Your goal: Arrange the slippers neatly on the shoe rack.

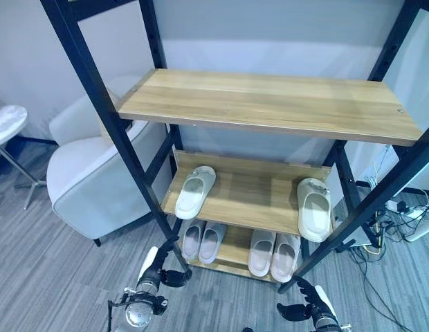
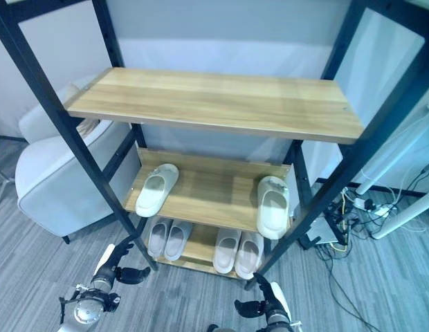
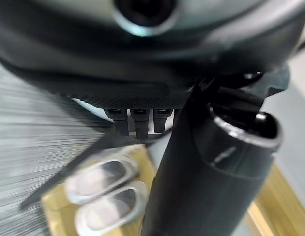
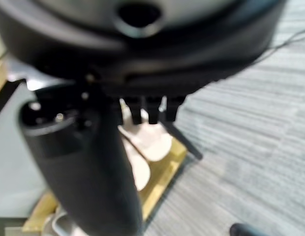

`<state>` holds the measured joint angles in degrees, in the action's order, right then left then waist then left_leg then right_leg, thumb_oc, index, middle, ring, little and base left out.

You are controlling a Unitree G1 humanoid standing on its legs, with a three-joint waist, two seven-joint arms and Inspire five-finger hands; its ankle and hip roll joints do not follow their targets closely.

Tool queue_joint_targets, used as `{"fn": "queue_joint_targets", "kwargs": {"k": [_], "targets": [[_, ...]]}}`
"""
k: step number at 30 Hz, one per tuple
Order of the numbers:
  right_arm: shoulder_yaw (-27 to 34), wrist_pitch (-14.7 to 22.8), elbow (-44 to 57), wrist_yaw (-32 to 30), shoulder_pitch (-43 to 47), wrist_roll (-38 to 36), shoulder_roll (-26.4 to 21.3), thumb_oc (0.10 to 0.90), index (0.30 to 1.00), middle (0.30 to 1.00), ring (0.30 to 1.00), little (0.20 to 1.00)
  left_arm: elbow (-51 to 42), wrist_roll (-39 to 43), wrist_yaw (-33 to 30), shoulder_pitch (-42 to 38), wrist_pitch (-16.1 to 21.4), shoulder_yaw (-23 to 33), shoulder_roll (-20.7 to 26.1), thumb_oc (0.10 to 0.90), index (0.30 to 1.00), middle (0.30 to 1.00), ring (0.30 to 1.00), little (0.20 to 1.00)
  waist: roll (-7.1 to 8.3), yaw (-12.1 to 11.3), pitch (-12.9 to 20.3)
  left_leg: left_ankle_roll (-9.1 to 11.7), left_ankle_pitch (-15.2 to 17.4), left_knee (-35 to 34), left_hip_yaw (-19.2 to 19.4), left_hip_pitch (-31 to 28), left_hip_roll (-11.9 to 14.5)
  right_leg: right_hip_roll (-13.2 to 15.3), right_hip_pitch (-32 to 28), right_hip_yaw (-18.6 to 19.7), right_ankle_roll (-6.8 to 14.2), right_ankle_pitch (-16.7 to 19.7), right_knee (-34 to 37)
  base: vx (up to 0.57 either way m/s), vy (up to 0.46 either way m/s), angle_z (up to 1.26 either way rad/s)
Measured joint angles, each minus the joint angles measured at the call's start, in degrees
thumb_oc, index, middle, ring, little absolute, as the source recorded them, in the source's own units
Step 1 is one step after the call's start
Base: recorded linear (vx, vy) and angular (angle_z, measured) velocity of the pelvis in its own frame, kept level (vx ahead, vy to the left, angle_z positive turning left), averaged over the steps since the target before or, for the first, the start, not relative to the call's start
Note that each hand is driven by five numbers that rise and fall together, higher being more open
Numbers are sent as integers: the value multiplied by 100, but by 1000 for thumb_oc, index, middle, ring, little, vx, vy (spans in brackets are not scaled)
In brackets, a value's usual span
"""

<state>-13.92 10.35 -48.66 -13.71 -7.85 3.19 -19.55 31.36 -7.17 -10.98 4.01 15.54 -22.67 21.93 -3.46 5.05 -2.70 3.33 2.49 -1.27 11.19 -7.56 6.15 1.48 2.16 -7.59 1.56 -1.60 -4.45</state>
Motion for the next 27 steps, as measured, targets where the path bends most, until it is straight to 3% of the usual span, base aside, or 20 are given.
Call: {"fn": "queue_joint_targets", "kwargs": {"k": [2, 6, 10, 11, 13, 15, 22, 27], "targets": [[17, -9, -245, 6, 16, -1, 14, 800, 900, 900, 900, 900, -169, -27, 165, 34, -20, -40, 0, 800, 900, 900, 900, 900, -76, -10, 49, -20, -60, -130, 37, -46, -14, -15, -168, -2, 30, 188, 349, 5, -11, -2], [27, -156, -460, 55, -75, -9, 52, 800, 900, 900, 900, 900, -788, 115, 466, 275, -42, -35, 34, 800, 900, 900, 900, 900, -73, -81, 22, -21, -135, -235, 54, -93, -65, -31, -475, -1, 36, 582, 1020, -26, -12, -2], [48, -307, -489, 149, -155, -14, 51, 800, 900, 900, 900, 900, -1556, 1639, 1304, 614, -170, -41, 80, 800, 900, 900, 900, 900, -140, -68, 11, -8, -227, -386, 15, -160, -87, -28, -489, -7, 38, 583, 1022, 5, -3, 5], [49, -349, -489, 221, -150, -14, 51, 800, 900, 900, 900, 900, -2000, 2269, 1625, 732, -334, -113, 319, 800, 900, 900, 900, 900, -146, -45, 3, -6, -229, -386, 17, -179, -90, -25, -504, -4, 44, 587, 1022, 0, 0, 0], [39, -380, -501, 298, -150, -12, 53, 800, 900, 900, 900, 900, -2629, 2854, 2035, 813, -483, -191, 789, 800, 900, 900, 900, 900, -174, -37, 10, -1, -233, -386, 25, -219, -94, -20, -538, 3, 51, 591, 1022, 0, 0, 0], [14, -408, -506, 356, -140, -6, 49, 800, 900, 900, 900, 900, -2936, 3122, 2200, 804, -556, -185, 948, 800, 900, 900, 900, 900, -188, -35, 16, 0, -233, -387, 47, -224, -108, -6, -535, 14, 69, 602, 1022, 15, -27, -4], [-72, -452, -513, 406, -72, -9, 93, 800, 900, 900, 900, 900, -2994, 2997, 2307, 53, -790, -664, 684, 800, 900, 900, 900, 900, -276, 47, 4, 1, -239, -387, 96, -222, -131, 14, -490, 64, 117, 635, 1021, 10, -39, -4], [-41, -490, -563, 442, 7, -25, 149, 800, 900, 900, 900, 900, -3007, 2969, 2120, -711, -840, -929, 9, 800, 900, 900, 900, 900, -277, 239, -48, -3, -243, -385, 175, -203, -152, 20, -430, 163, 99, 675, 1021, 9, -28, -9]]}}
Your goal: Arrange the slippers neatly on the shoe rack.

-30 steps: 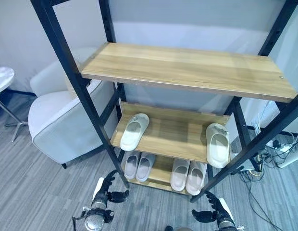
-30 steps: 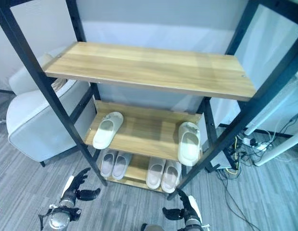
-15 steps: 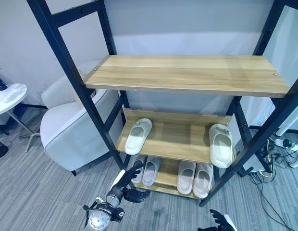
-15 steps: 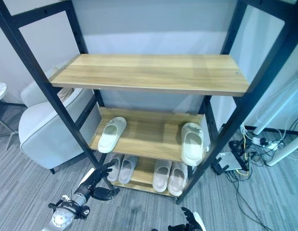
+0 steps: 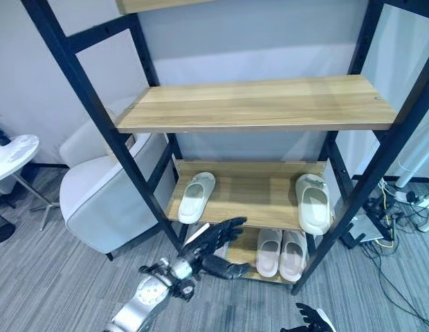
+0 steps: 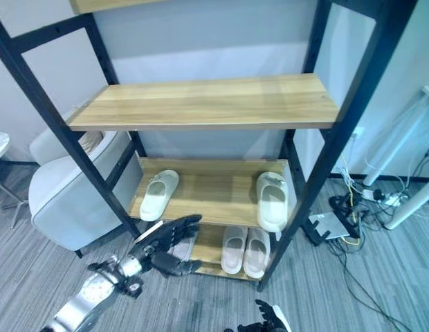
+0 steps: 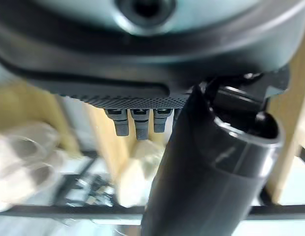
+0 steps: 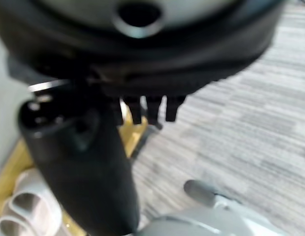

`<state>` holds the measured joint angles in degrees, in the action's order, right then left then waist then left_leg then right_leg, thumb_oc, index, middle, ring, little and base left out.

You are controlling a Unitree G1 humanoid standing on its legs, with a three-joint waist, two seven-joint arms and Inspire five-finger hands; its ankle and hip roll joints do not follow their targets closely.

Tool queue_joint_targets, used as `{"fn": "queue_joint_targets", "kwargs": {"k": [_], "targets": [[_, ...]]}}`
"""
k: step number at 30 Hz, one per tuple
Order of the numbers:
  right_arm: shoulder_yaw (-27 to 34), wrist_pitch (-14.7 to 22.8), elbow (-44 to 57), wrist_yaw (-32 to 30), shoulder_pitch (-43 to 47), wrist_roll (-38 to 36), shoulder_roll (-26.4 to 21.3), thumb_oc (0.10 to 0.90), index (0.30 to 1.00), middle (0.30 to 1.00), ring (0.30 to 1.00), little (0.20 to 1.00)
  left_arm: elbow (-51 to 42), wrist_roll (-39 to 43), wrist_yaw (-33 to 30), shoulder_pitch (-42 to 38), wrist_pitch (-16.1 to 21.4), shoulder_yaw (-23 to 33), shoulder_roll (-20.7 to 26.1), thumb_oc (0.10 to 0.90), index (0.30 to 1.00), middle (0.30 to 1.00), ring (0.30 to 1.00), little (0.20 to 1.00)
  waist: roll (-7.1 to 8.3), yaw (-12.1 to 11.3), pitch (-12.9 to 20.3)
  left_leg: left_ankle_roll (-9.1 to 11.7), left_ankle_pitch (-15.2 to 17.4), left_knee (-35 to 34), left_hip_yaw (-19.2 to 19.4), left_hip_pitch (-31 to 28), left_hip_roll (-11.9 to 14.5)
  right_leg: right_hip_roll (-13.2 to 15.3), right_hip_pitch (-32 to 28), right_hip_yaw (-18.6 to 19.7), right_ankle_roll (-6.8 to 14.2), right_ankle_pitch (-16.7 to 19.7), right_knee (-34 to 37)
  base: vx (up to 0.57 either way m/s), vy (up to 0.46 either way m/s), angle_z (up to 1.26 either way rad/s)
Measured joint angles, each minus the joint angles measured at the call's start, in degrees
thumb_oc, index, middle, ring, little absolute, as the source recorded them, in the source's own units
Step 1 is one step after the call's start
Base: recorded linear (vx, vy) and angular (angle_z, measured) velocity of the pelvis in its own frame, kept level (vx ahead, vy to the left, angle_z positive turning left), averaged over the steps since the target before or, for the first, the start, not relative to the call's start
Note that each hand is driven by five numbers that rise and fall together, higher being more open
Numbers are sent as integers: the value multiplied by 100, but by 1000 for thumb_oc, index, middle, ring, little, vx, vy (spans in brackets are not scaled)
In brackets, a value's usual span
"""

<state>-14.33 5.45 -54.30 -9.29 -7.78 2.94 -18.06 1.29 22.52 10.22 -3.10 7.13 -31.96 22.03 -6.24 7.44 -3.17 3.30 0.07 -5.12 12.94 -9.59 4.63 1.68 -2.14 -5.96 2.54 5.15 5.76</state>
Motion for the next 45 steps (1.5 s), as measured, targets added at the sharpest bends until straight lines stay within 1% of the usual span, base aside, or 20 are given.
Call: {"fn": "queue_joint_targets", "kwargs": {"k": [3, 4, 6, 7, 8, 9, 11, 13, 14, 15, 17, 18, 20, 21, 25, 28, 33, 36, 42, 45], "targets": [[14, 4, 9, -3, 16, -30, 54, 800, 900, 900, 900, 900, -5, -83, -141, -564, 1, -115, -32, 800, 900, 900, 900, 900, 31, 141, -48, -5, 5, -2, 53, 18, -6, -4, 65, 59, -4, 7, 1, 24, -19, -11], [85, 5, 10, -7, 52, -117, 70, 800, 900, 900, 900, 900, 9, -228, -311, -915, 48, -124, -54, 800, 900, 900, 900, 900, 10, 130, -61, -5, 4, -2, 92, 57, -9, 2, 92, 83, 13, 24, 1, 24, -16, -13], [140, 6, 26, -14, 39, -181, 75, 800, 900, 900, 900, 900, 10, -398, -517, -1095, 134, -109, -108, 800, 900, 900, 900, 900, -10, 171, -82, -6, 4, -2, 128, 53, -14, 3, 101, 113, 13, 30, 0, 25, -23, -14], [202, 17, 26, -55, -37, -213, 71, 800, 900, 900, 900, 900, 29, -860, -735, -1284, 195, -107, -79, 800, 900, 900, 900, 900, -34, 234, -107, -6, 4, -2, 171, 41, -19, 0, 123, 158, 8, 34, 1, 23, -23, -11], [239, 22, 34, -88, -23, -213, 72, 800, 900, 900, 900, 900, 61, -1260, -898, -1447, 213, -104, -24, 800, 900, 900, 900, 900, -60, 245, -136, -6, 5, -2, 174, 58, -23, 3, 126, 155, 9, 40, 0, 30, -22, -9], [247, 21, 58, -108, -23, -213, 64, 800, 900, 900, 900, 900, 100, -1442, -1047, -1540, 252, -88, -18, 800, 900, 900, 900, 900, -85, 260, -150, -6, 4, -2, 181, 73, -28, 7, 145, 159, 9, 45, 0, 35, -24, -7], [263, 72, 108, -152, -111, -228, 43, 800, 900, 900, 900, 900, 342, -2149, -1442, -1799, 379, -30, 94, 800, 900, 900, 900, 900, -147, 305, -155, -6, 4, -2, 223, 92, -30, 7, 183, 193, 6, 52, 1, 19, -13, -8], [304, 128, 98, -232, -126, -245, 12, 800, 900, 900, 900, 900, 769, -3376, -1990, -2337, 433, -50, 436, 800, 900, 900, 900, 900, -203, 324, -177, -6, 4, -4, 238, 150, -37, 5, 271, 224, 4, 70, 1, -11, 2, -6], [309, 159, 99, -244, -141, -268, -10, 800, 900, 900, 900, 900, 908, -3692, -2171, -2460, 461, -60, 497, 800, 900, 900, 900, 900, -226, 354, -178, -6, 5, -4, 245, 184, -43, 8, 324, 236, 10, 75, 1, -30, 1, -5], [310, 201, 102, -263, -153, -337, -63, 800, 900, 900, 900, 900, 1353, -4251, -2503, -2782, 536, -146, 621, 800, 900, 900, 900, 900, -276, 358, -171, -10, 1, -3, 249, 276, -55, 21, 407, 248, 36, 96, 1, -22, -2, -4], [310, 255, 106, -339, -161, -355, -129, 800, 900, 900, 900, 900, 1757, -4770, -2816, -2960, 414, -75, 732, 800, 900, 900, 900, 900, -343, 402, -183, -28, -13, -2, 300, 387, -75, 35, 523, 287, 37, 137, -1, 0, -7, -10], [313, 255, 103, -364, -187, -360, -140, 800, 900, 900, 900, 900, 1840, -4855, -2914, -2962, 385, -63, 753, 800, 900, 900, 900, 900, -358, 423, -191, -29, -14, -2, 314, 405, -76, 35, 547, 296, 33, 144, -1, 21, -13, -12], [311, 273, 103, -412, -262, -368, -159, 800, 900, 900, 900, 900, 2106, -5282, -3115, -2972, 328, -82, 823, 800, 900, 900, 900, 900, -378, 453, -215, -29, -14, -3, 341, 430, -73, 29, 586, 306, -13, 178, 0, 23, -14, -7], [367, 304, 110, -423, -298, -378, -143, 800, 900, 900, 900, 900, 2111, -5551, -3129, -2975, 288, -164, 1011, 800, 900, 900, 900, 900, -369, 454, -237, -29, -14, -2, 352, 451, -72, 24, 617, 305, -9, 175, -2, 21, -23, -5], [410, 322, 78, -470, -357, -579, -140, 800, 900, 900, 900, 900, 2153, -6092, -3196, -2979, 172, -179, 1448, 800, 900, 900, 900, 900, -347, 448, -258, -27, -14, -3, 355, 504, -65, 19, 672, 302, -11, 177, -1, 24, -38, -1], [423, 359, 123, -485, -362, -580, -160, 800, 900, 900, 900, 900, 2396, -6209, -3317, -2984, 66, -128, 1604, 800, 900, 900, 900, 900, -330, 447, -270, -27, -14, -3, 349, 500, -65, 19, 669, 298, 10, 161, 0, 10, -10, 0], [453, 402, 217, -489, -325, -560, -164, 800, 900, 900, 900, 900, 3011, -6316, -3425, -2991, -133, -73, 1675, 800, 900, 900, 900, 900, -294, 432, -295, -26, -15, -4, 309, 493, -64, 24, 643, 263, 10, 161, 0, 15, -15, 3], [496, 404, 339, -493, -337, -570, -163, 800, 900, 900, 900, 900, 3213, -6314, -3469, -2991, -218, -43, 1688, 800, 900, 900, 900, 900, -260, 438, -312, -26, -15, -4, 270, 494, -63, 27, 626, 227, 10, 161, 0, 3, -2, 5], [573, 410, 372, -520, -336, -602, -162, 800, 900, 900, 900, 900, 3224, -6309, -3469, -2990, -244, -17, 1704, 800, 900, 900, 900, 900, -235, 435, -329, -27, -15, -4, 220, 513, -66, 36, 620, 173, 8, 162, 0, 3, -2, 4], [583, 411, 399, -525, -335, -605, -160, 800, 900, 900, 900, 900, 3230, -6293, -3470, -2991, -241, 93, 1661, 800, 900, 900, 900, 900, -226, 451, -324, -27, -15, -4, 220, 582, -71, 39, 690, 177, -13, 179, -1, 0, 0, 0]]}}
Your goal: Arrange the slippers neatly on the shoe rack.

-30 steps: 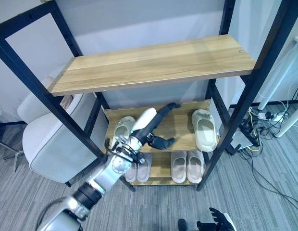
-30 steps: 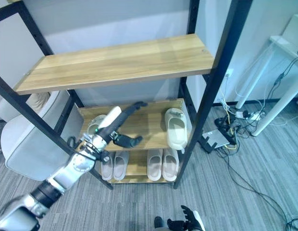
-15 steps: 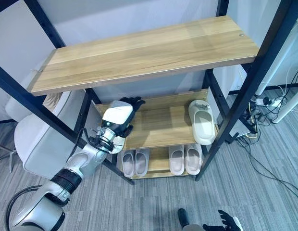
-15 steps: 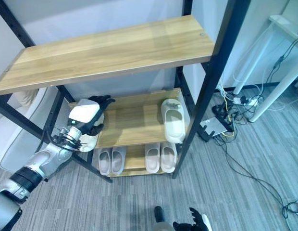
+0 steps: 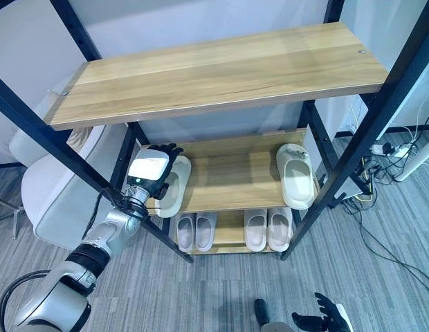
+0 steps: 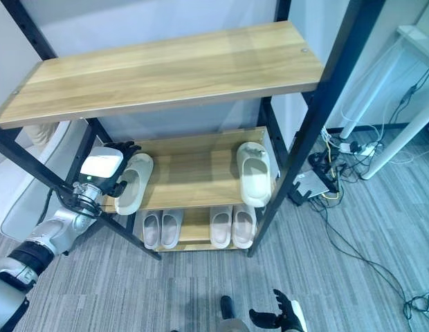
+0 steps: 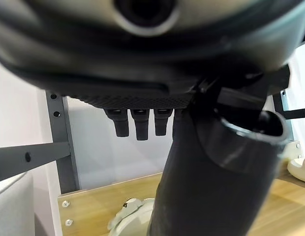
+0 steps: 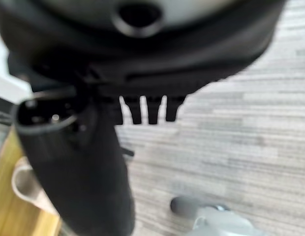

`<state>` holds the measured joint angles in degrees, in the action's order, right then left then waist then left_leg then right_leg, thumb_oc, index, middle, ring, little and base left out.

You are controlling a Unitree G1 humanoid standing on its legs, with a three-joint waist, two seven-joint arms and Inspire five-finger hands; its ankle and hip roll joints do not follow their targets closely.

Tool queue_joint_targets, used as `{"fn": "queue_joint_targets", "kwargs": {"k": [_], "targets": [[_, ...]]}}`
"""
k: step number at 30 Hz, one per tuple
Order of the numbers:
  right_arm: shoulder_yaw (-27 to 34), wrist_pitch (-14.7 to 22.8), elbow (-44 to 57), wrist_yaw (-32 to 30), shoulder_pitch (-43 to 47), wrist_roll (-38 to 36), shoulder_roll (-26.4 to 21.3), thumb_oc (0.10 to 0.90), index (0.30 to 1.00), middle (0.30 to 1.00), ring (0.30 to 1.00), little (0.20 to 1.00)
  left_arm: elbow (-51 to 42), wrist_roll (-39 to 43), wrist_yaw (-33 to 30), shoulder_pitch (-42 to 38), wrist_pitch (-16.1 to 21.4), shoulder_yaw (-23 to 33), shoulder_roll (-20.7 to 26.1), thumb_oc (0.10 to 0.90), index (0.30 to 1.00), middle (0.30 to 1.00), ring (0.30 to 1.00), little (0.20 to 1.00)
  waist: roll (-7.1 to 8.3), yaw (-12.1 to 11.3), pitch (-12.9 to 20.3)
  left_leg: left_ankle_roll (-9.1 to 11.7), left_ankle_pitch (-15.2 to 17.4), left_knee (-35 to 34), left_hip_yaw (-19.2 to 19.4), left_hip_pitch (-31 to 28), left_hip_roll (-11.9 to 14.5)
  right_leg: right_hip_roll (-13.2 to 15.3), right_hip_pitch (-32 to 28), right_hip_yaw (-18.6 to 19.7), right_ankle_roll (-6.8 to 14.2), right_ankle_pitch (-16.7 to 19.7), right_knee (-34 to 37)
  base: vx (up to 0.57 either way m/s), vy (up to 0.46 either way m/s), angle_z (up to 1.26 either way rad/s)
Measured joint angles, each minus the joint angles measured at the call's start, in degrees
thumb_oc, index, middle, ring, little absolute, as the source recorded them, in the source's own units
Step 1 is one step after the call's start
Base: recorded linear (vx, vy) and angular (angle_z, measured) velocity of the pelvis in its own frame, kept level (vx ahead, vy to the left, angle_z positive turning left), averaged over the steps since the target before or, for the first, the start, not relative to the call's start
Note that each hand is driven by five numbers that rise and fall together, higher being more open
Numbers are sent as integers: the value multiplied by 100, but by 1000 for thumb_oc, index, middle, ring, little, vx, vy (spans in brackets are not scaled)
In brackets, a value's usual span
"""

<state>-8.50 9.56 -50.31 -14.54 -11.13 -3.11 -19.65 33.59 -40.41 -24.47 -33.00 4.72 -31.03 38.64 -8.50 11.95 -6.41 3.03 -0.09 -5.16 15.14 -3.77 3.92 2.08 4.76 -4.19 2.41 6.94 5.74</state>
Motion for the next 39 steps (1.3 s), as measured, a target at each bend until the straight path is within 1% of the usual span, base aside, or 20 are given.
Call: {"fn": "queue_joint_targets", "kwargs": {"k": [4, 8, 10, 12, 15, 19, 21, 23, 24, 25, 26, 28, 31, 32, 33, 36, 39], "targets": [[71, 2, -67, -22, 27, -250, 35, 800, 900, 900, 900, 900, 28, 83, 0, -5, 7, 7, -76, 800, 900, 900, 900, 900, 4, 19, 9, -1, 0, 0, 3, 71, -2, 2, 73, 2, -2, 1, -1, 0, 0, 0], [44, 3, -41, -90, 87, -270, 30, 800, 900, 900, 900, 900, 74, 233, 0, -65, 1, 6, -87, 800, 900, 900, 900, 900, 16, 30, 20, -18, -15, 1, 9, 234, -11, 4, 238, 15, -33, 45, -39, 0, 0, 0], [41, 13, -54, -94, 103, -279, 36, 800, 900, 900, 900, 900, 315, 228, -10, -157, -7, -35, -131, 800, 900, 900, 900, 900, 28, 70, 65, -20, -17, 1, 8, 304, -13, 8, 313, 16, -31, 47, -39, 36, -12, 0], [42, 31, -88, -99, 159, -398, 51, 800, 900, 900, 900, 900, 503, 212, -14, -233, -56, -106, -133, 800, 900, 900, 900, 900, 75, 132, 107, -20, -17, 1, 13, 334, -15, 10, 344, 16, -31, 47, -39, 0, 0, 0], [42, 106, -102, -183, 255, -484, 72, 800, 900, 900, 900, 900, 840, 203, -54, -536, -147, -387, -134, 800, 900, 900, 900, 900, 141, 141, 181, -28, -24, 2, 39, 433, -29, 17, 464, 54, -34, 66, -40, 21, -6, -5], [43, 147, -103, -221, 255, -501, 74, 800, 900, 900, 900, 900, 865, 202, -161, -570, -166, -419, -134, 800, 900, 900, 900, 900, 155, 143, 227, -28, -23, 2, 57, 441, -29, 15, 478, 67, -35, 67, -40, 33, -11, -3], [47, 158, -103, -224, 257, -528, 76, 800, 900, 900, 900, 900, 866, 189, -166, -571, -264, -424, -134, 800, 900, 900, 900, 900, 155, 144, 227, -28, -23, 2, 56, 441, -31, 15, 479, 72, -35, 67, -41, 0, 0, 0], [160, 178, -109, -229, 260, -727, 139, 800, 900, 900, 900, 900, 870, 73, -169, -571, -304, -451, -134, 800, 900, 900, 900, 900, 156, 145, 228, -28, -23, 1, 58, 442, -34, 15, 481, 88, -32, 71, -40, 0, 0, 0], [229, 180, -111, -245, 261, -784, 181, 800, 900, 900, 900, 900, 881, 6, -169, -571, -323, -468, -137, 769, 853, 853, 853, 853, 158, 148, 229, -28, -23, 1, 64, 442, -34, 15, 484, 95, -32, 72, -40, 22, 2, -4], [228, 181, -115, -297, 260, -879, 214, 800, 900, 900, 900, 900, 957, -45, -171, -576, -329, -484, -158, 450, 375, 375, 375, 375, 163, 152, 249, -28, -23, 1, 81, 448, -36, 15, 498, 119, -31, 73, -40, 20, 8, -7], [224, 181, -119, -328, 250, -900, 241, 800, 900, 900, 900, 900, 1103, -45, -174, -585, -335, -496, -226, 400, 300, 300, 300, 300, 164, 157, 302, -29, -23, 1, 101, 469, -40, 15, 530, 127, -31, 74, -40, 16, 7, -8], [217, 182, -127, -329, 242, -905, 261, 800, 900, 900, 900, 900, 1424, -43, -174, -617, -389, -522, -376, 400, 300, 300, 300, 300, 166, 171, 407, -29, -23, 0, 132, 520, -44, 16, 592, 146, -34, 84, -40, 28, 8, -7], [221, 195, -125, -337, 238, -905, 264, 800, 900, 900, 900, 900, 1778, -42, -212, -695, -396, -686, -525, 400, 300, 300, 300, 300, 173, 198, 411, -29, -23, 0, 142, 520, -54, 22, 598, 155, -28, 89, -40, 9, 2, -1], [219, 196, -127, -338, 227, -905, 266, 800, 900, 900, 900, 900, 1845, -23, -434, -745, -454, -685, -622, 400, 300, 300, 300, 300, 178, 201, 414, -29, -23, 1, 144, 521, -56, 22, 599, 158, -26, 92, -40, 34, 1, -1], [214, 196, -135, -338, 228, -905, 267, 800, 900, 900, 900, 900, 2015, -16, -511, -868, -466, -686, -716, 400, 300, 300, 300, 300, 183, 195, 425, -30, -23, 1, 145, 520, -58, 24, 596, 158, -23, 93, -40, 32, -5, -2], [189, 226, -129, -355, 243, -899, 269, 800, 900, 900, 900, 900, 2274, -2, -634, -1035, -553, -694, -871, 400, 300, 300, 300, 300, 191, 250, 453, -31, -22, 0, 157, 521, -61, 25, 606, 175, -20, 95, -40, 0, 0, 0], [150, 238, -129, -458, 237, -896, 270, 800, 900, 900, 900, 900, 2277, -3, -772, -1059, -574, -696, -917, 400, 300, 300, 300, 300, 194, 308, 500, -32, -21, 0, 188, 521, -61, 19, 627, 218, -20, 96, -40, 16, -10, -7]]}}
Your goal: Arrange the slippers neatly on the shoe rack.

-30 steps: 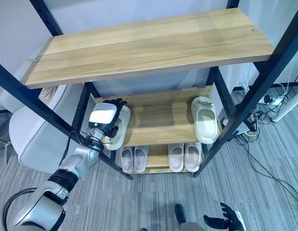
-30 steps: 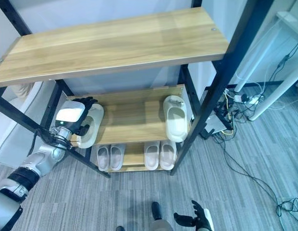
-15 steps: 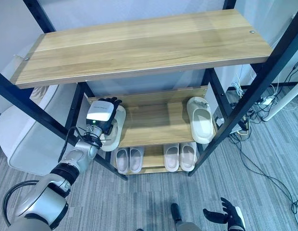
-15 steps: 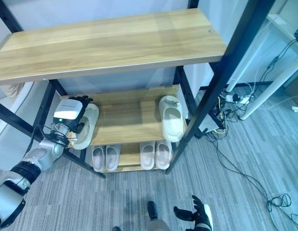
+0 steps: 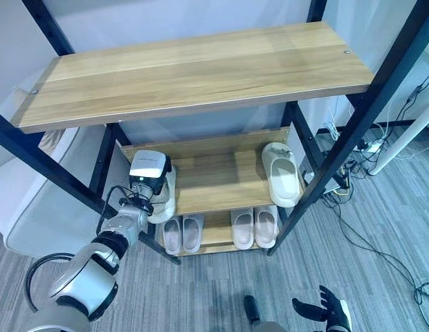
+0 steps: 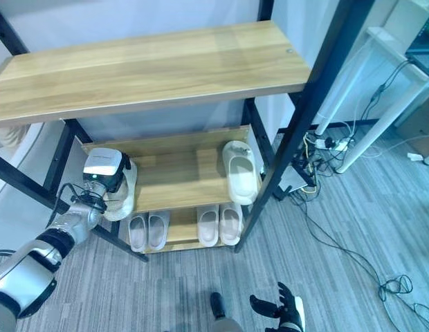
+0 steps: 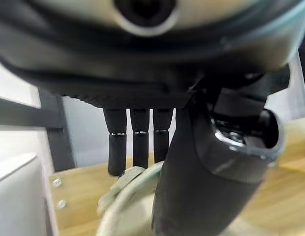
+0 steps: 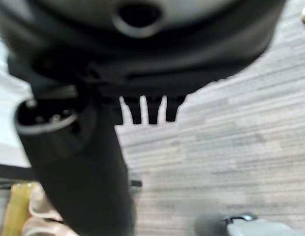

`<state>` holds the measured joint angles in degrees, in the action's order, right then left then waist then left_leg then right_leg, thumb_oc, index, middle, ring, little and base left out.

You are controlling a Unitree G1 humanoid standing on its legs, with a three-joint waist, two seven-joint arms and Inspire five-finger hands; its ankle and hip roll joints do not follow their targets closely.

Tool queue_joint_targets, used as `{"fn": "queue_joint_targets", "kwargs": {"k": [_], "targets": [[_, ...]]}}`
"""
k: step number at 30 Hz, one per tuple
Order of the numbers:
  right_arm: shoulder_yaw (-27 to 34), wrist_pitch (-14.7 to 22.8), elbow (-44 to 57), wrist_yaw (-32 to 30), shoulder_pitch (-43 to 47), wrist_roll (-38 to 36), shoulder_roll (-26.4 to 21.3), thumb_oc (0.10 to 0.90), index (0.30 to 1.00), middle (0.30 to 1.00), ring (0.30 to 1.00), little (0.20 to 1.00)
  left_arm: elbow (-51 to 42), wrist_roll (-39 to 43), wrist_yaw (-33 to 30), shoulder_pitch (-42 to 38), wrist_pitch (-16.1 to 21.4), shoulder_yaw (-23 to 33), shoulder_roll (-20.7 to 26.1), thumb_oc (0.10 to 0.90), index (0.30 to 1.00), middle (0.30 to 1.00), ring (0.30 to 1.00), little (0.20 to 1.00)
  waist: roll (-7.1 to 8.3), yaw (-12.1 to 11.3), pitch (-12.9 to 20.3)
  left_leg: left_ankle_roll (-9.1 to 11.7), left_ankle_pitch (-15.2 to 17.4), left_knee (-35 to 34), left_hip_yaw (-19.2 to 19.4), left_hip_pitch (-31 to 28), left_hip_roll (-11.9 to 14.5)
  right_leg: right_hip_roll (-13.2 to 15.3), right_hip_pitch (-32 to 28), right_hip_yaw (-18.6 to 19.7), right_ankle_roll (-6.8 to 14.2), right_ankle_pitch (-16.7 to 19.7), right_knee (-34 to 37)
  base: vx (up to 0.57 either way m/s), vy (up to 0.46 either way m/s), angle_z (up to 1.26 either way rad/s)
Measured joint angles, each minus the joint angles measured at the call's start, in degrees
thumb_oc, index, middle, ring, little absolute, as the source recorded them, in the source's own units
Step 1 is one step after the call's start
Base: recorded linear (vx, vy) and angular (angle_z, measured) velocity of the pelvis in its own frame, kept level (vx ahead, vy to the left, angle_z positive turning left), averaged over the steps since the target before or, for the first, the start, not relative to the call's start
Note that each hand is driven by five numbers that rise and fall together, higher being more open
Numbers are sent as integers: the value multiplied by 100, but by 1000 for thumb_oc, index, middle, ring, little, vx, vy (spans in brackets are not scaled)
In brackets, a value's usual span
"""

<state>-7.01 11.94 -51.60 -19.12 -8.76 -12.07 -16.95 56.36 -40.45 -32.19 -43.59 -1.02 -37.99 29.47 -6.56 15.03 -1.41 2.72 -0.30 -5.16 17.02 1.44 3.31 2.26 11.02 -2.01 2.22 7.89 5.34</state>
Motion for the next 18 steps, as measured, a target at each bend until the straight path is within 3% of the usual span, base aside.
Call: {"fn": "queue_joint_targets", "kwargs": {"k": [5, 15, 18], "targets": [[-51, 30, 10, -162, -3, 83, -1, 800, 900, 900, 900, 900, -63, -1, -20, -8, -43, -4, -84, 400, 300, 300, 300, 300, -6, 6, 25, -1, 0, 0, 124, 25, -11, -2, 80, 103, 35, 15, 1, 13, -21, -10], [-167, 73, 20, -389, 29, 280, 24, 800, 900, 900, 900, 900, -1188, -20, -153, -42, -21, -208, -242, 400, 300, 300, 300, 300, -31, 120, 18, -44, -31, 1, 153, 333, -66, 42, 412, 162, 31, 109, 1, -11, -8, -2], [-167, 76, 27, -451, 147, 270, 15, 800, 900, 900, 900, 900, -1225, -35, -255, -215, -21, -403, -633, 400, 300, 300, 300, 300, -72, 167, -62, -57, -39, 2, 206, 361, -113, 71, 475, 244, 58, 147, 0, 1, -5, -10]]}}
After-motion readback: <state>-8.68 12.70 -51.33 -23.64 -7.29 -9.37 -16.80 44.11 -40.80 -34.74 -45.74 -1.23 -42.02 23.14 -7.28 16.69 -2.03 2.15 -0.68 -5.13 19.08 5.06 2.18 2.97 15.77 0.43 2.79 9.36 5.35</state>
